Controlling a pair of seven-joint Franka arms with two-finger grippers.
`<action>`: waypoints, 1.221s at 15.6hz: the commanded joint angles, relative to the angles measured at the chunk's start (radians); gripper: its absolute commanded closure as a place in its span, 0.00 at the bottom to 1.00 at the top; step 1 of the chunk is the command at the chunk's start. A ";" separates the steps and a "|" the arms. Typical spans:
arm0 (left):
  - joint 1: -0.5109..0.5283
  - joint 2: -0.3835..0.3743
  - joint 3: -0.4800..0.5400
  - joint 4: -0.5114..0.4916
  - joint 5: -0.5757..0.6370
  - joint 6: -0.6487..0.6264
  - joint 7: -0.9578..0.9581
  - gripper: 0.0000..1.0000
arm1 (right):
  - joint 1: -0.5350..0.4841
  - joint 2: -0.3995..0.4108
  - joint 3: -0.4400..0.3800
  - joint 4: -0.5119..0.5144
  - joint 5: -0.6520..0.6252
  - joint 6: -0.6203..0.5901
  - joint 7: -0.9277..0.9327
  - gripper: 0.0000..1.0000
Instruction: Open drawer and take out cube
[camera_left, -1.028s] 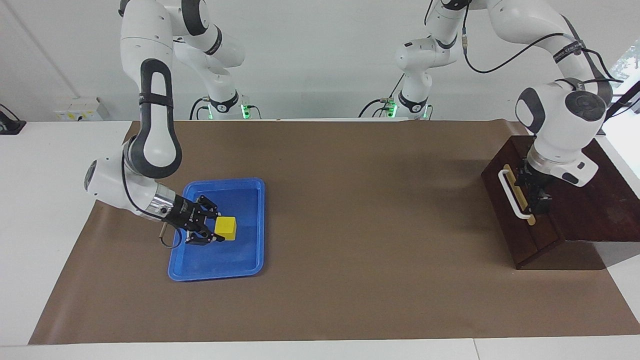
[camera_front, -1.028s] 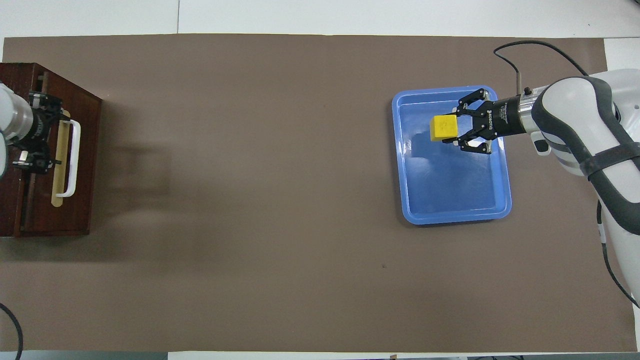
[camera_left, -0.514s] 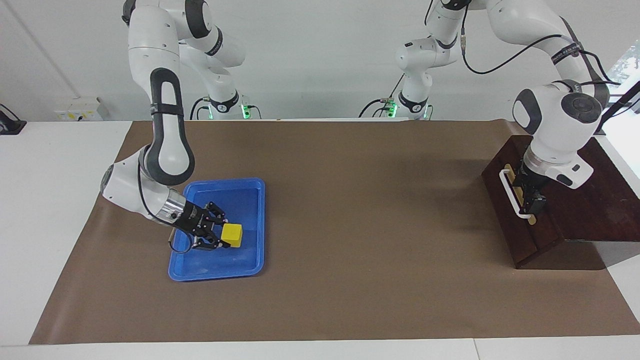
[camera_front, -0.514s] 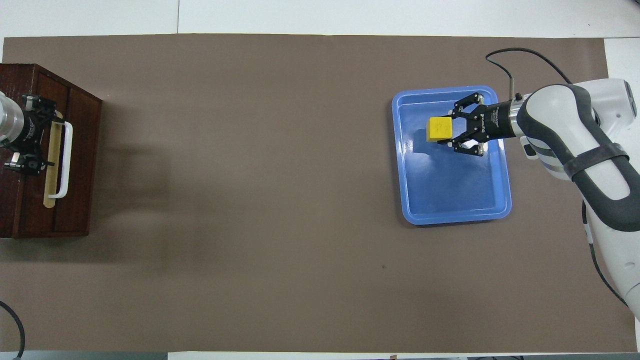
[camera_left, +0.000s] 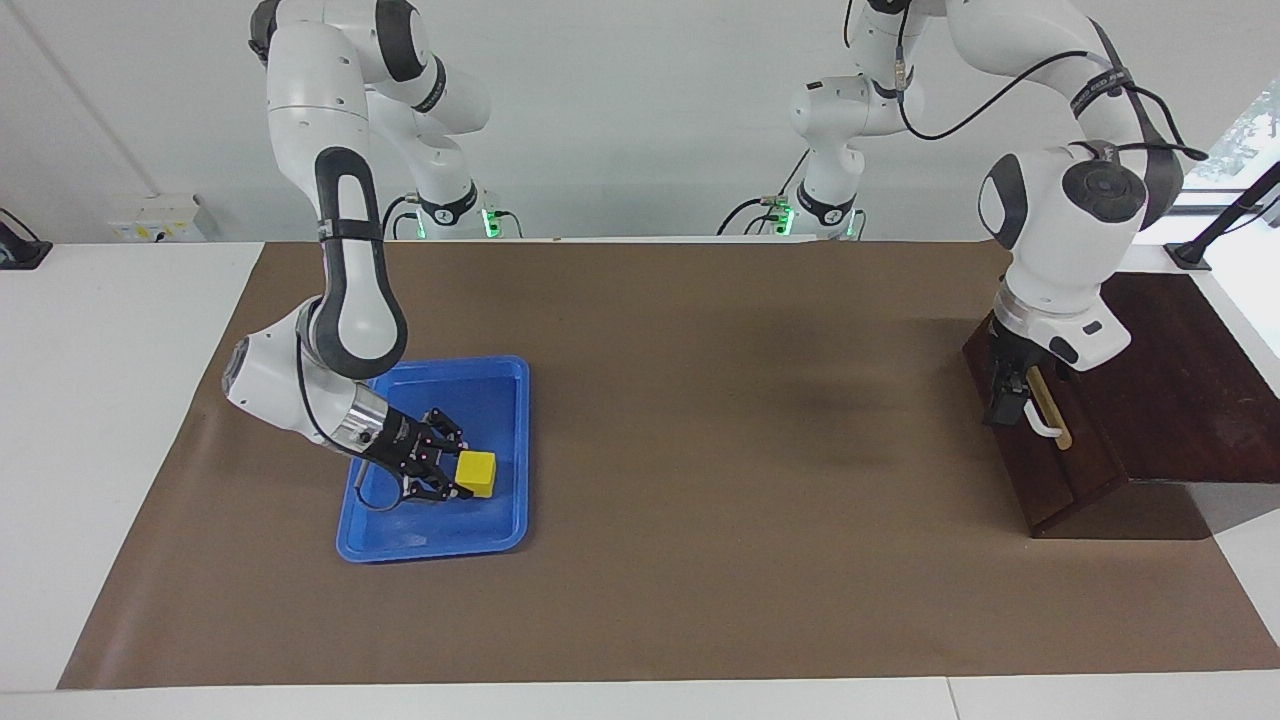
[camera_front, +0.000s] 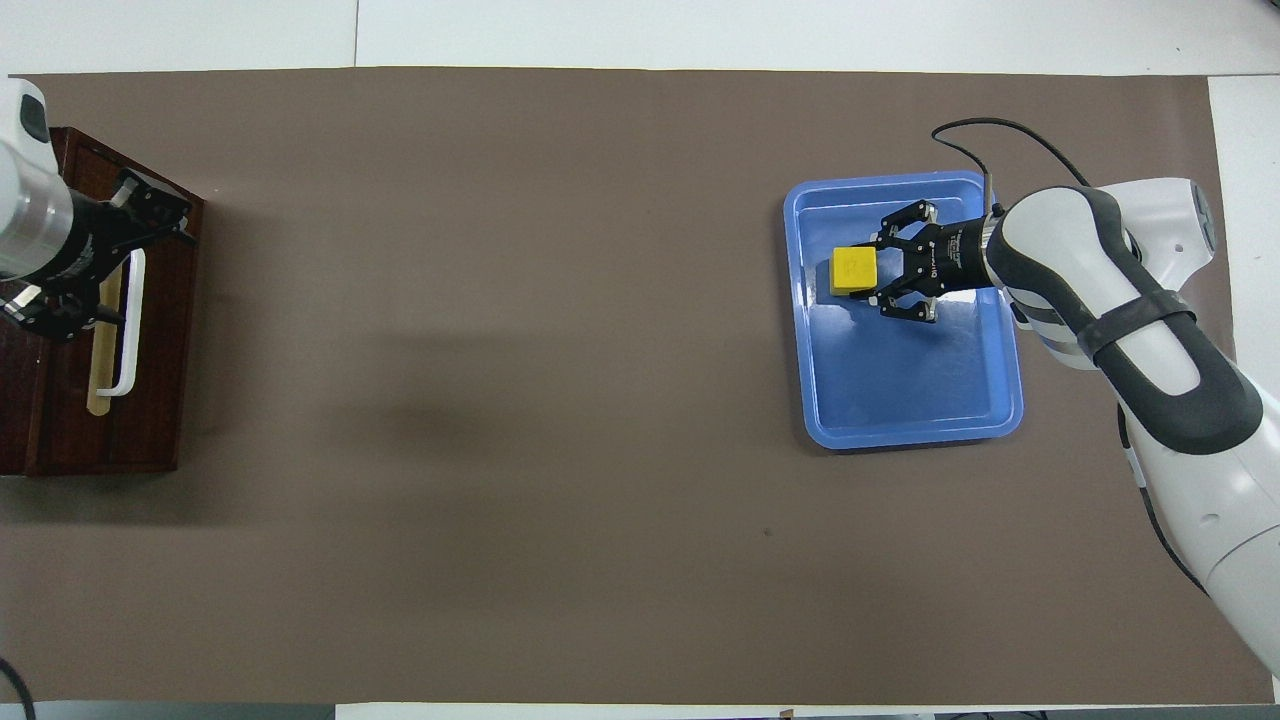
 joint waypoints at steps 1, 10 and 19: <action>0.001 -0.054 0.008 0.015 -0.064 -0.132 0.328 0.00 | 0.006 -0.013 0.005 -0.019 0.022 0.016 -0.056 0.00; 0.018 -0.087 -0.024 -0.008 -0.061 -0.206 0.649 0.00 | 0.002 -0.024 0.003 0.095 0.018 -0.131 -0.046 0.00; 0.026 -0.114 -0.021 -0.013 -0.062 -0.197 0.725 0.00 | 0.020 -0.200 0.011 0.242 -0.278 -0.382 -0.041 0.00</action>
